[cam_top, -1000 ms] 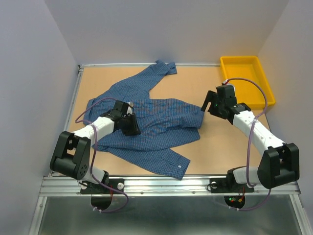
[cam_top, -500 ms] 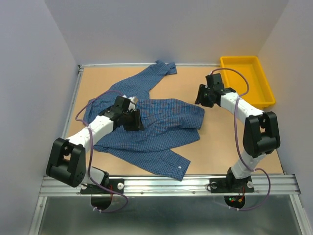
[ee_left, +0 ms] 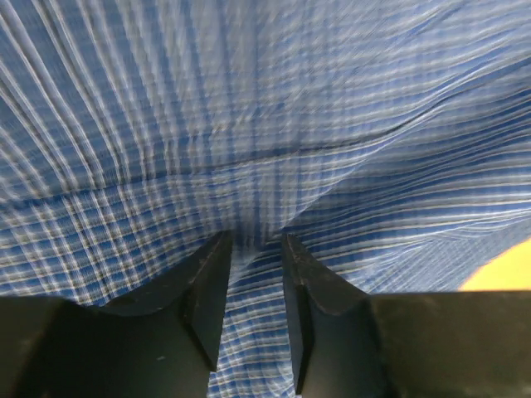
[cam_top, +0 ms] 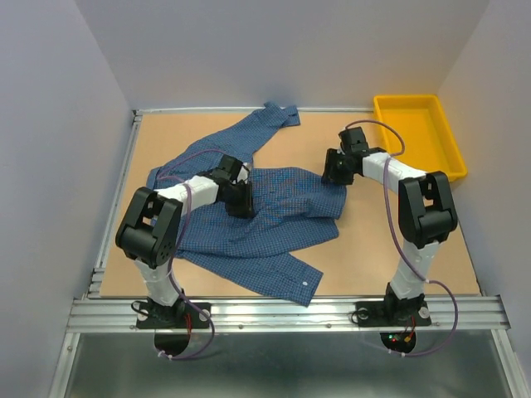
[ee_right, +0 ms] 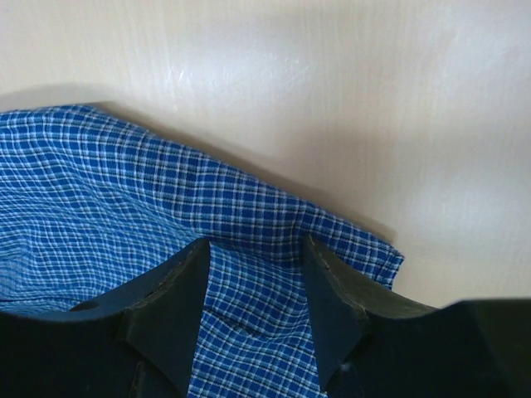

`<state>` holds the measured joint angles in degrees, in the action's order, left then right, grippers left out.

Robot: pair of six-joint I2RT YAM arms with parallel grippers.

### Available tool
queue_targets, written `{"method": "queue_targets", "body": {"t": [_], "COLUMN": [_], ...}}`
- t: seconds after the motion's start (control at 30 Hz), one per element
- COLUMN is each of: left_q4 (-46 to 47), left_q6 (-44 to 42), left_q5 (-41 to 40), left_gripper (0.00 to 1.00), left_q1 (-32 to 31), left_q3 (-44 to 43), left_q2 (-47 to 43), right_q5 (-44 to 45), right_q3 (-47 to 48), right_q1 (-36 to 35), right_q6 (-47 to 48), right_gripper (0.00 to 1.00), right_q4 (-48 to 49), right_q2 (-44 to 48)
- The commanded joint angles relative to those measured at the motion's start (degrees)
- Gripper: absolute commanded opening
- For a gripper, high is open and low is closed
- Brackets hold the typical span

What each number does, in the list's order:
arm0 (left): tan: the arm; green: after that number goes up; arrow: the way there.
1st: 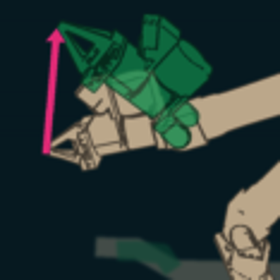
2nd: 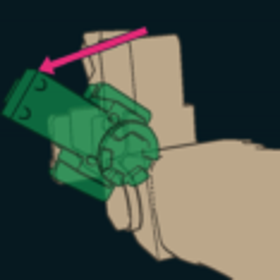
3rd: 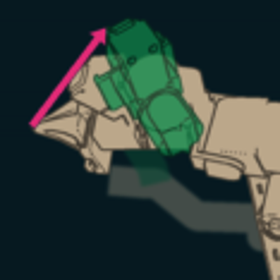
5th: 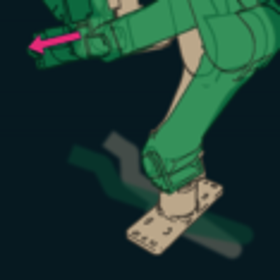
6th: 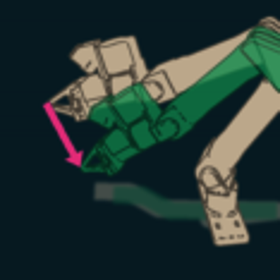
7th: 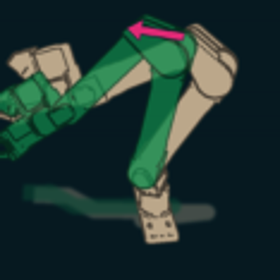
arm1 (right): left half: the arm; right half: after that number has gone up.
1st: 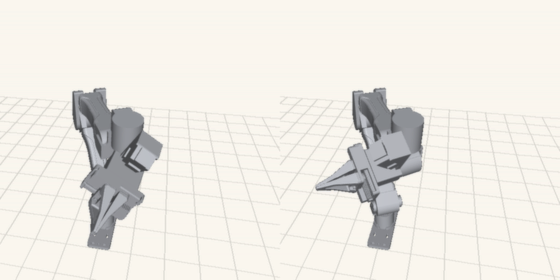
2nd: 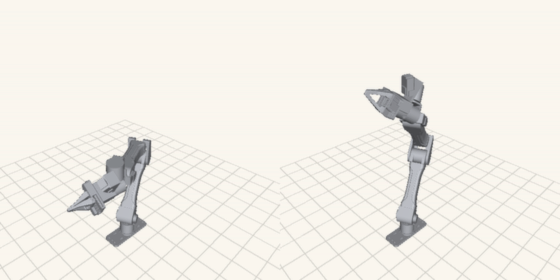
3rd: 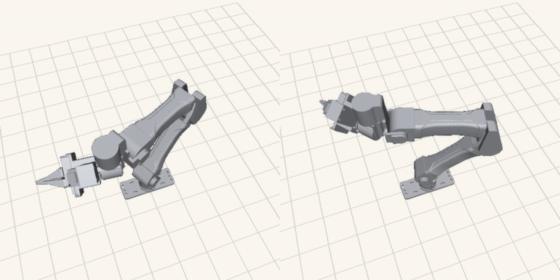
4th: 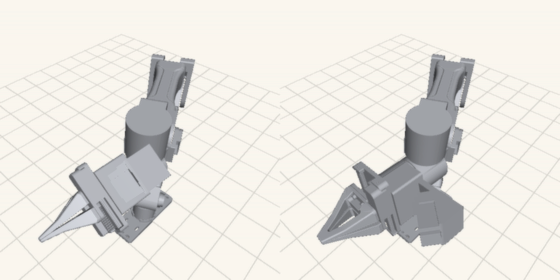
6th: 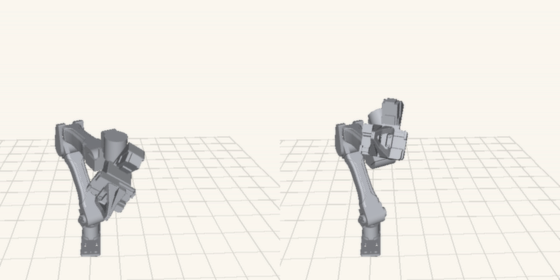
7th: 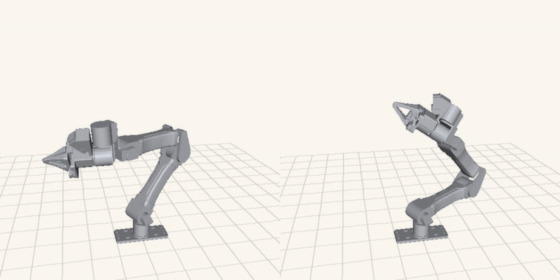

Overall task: Fold and stack the long sleeve shirts
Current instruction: Flatten the shirt out

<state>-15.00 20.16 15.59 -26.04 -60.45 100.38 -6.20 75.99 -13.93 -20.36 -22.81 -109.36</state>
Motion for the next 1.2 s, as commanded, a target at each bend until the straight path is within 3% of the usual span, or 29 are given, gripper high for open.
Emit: {"method": "queue_targets", "body": {"t": [0.0,0.23,0.43,0.67,0.9,1.17], "left_q4": [-2.13,-5.03,-7.32,-6.53,-6.0,-5.04], "left_q6": [1.37,0.93,-0.21,0.4,0.4,0.4], "left_q5": [2.77,4.26,6.64,6.46,6.38,6.46], "left_gripper": [0.41,0.41,0.41,0.42,0.42,0.42], "left_q1": [-0.15,-0.15,-0.24,-0.24,-0.24,-0.24], "left_q3": [4.62,15.0,19.05,18.61,17.29,17.99], "left_q2": [-3.07,-12.3,-17.05,-17.94,-16.97,-16.18], "right_q5": [-3.03,-4.17,-0.14,-5.58,10.66,9.89], "right_q3": [-4.87,-14.28,-12.88,-12.35,-18.67,-19.3], "right_q1": [-1.35,-2.24,-2.24,-2.33,-2.33,-2.33], "right_q6": [-0.82,-3.9,-4.51,-7.15,-8.38,-9.35], "right_gripper": [0.55,0.57,0.57,0.47,0.5,0.55], "right_q4": [1.63,1.54,1.19,0.31,-5.14,-4.88], "right_q2": [3.18,10.21,13.82,14.17,18.3,14.28]}}
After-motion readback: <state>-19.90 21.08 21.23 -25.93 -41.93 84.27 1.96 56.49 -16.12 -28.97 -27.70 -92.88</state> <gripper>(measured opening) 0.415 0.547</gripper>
